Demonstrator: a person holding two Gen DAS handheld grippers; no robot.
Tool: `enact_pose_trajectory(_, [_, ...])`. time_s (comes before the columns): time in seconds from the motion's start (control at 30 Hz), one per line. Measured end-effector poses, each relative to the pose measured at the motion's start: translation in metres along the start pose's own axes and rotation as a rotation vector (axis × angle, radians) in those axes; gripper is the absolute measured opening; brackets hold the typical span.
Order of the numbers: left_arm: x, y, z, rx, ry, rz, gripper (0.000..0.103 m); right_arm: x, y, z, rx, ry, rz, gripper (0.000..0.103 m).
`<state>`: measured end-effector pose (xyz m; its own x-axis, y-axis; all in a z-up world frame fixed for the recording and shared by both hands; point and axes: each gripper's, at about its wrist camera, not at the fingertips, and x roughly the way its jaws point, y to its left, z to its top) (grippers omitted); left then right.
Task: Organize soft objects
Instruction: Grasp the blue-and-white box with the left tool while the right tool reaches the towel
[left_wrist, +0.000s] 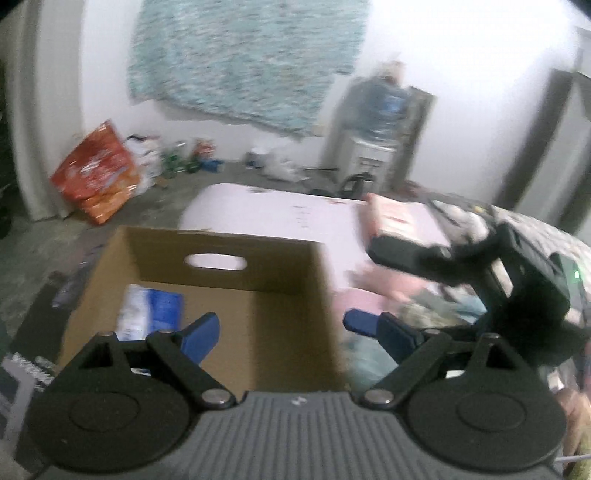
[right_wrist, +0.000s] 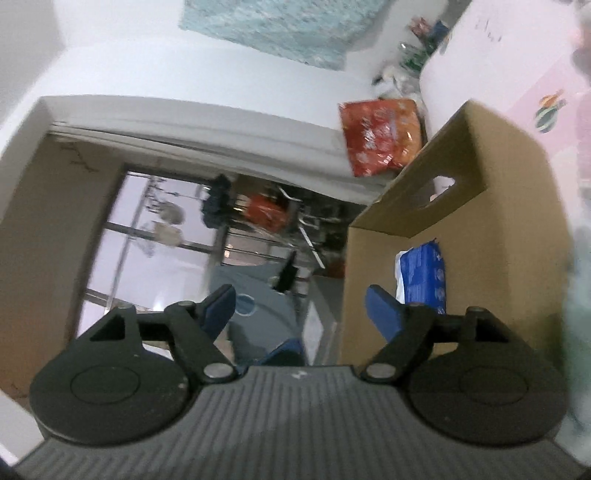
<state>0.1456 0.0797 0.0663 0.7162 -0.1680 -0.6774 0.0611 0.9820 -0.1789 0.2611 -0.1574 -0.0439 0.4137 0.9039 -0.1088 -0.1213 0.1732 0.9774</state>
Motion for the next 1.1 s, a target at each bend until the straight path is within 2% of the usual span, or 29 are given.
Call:
enact_pose_trajectory(0.1, [0.0,-0.05,-0.012,0.069,0.007,-0.059,0.093,-0.07,-0.008,-0.01,-0.033,-0.063,-0.002,0.081])
enact_pose_trajectory(0.2, [0.01,-0.097,-0.023,0.121,0.031,-0.123,0.093,-0.148,-0.02,-0.021,-0.086,-0.152,-0.072,0.082])
enact_pose_trajectory(0.3, [0.026,-0.144,-0.036,0.169,0.058,-0.18,0.093,-0.213,-0.034,-0.028,-0.154,-0.233,-0.198,0.082])
enact_pose_trajectory(0.37, [0.042,-0.175,-0.045,0.201,0.082,-0.214,0.092,-0.257,-0.041,-0.031,-0.215,-0.297,-0.321,0.083])
enact_pose_trajectory(0.47, [0.066,-0.21,-0.057,0.231,0.104,-0.232,0.09,-0.308,-0.049,-0.028,-0.306,-0.364,-0.499,0.083])
enact_pose_trajectory(0.53, [0.084,-0.236,-0.065,0.25,0.115,-0.237,0.087,-0.335,-0.056,-0.018,-0.364,-0.378,-0.575,0.083])
enact_pose_trajectory(0.6, [0.1,-0.257,-0.073,0.27,0.121,-0.241,0.081,-0.352,-0.062,-0.006,-0.404,-0.365,-0.631,0.083])
enact_pose_trajectory(0.73, [0.132,-0.284,-0.079,0.264,0.153,-0.251,0.059,-0.366,-0.066,0.034,-0.503,-0.315,-0.699,0.083])
enact_pose_trajectory(0.8, [0.148,-0.293,-0.079,0.253,0.174,-0.257,0.052,-0.364,-0.074,0.056,-0.544,-0.286,-0.689,0.082])
enact_pose_trajectory(0.87, [0.162,-0.299,-0.079,0.236,0.201,-0.274,0.038,-0.355,-0.077,0.078,-0.562,-0.259,-0.686,0.081])
enact_pose_trajectory(0.97, [0.182,-0.303,-0.08,0.21,0.254,-0.3,0.029,-0.342,-0.094,0.098,-0.549,-0.2,-0.692,0.074])
enact_pose_trajectory(1.1, [0.205,-0.308,-0.086,0.204,0.319,-0.346,0.03,-0.336,-0.117,0.107,-0.504,-0.139,-0.738,0.063])
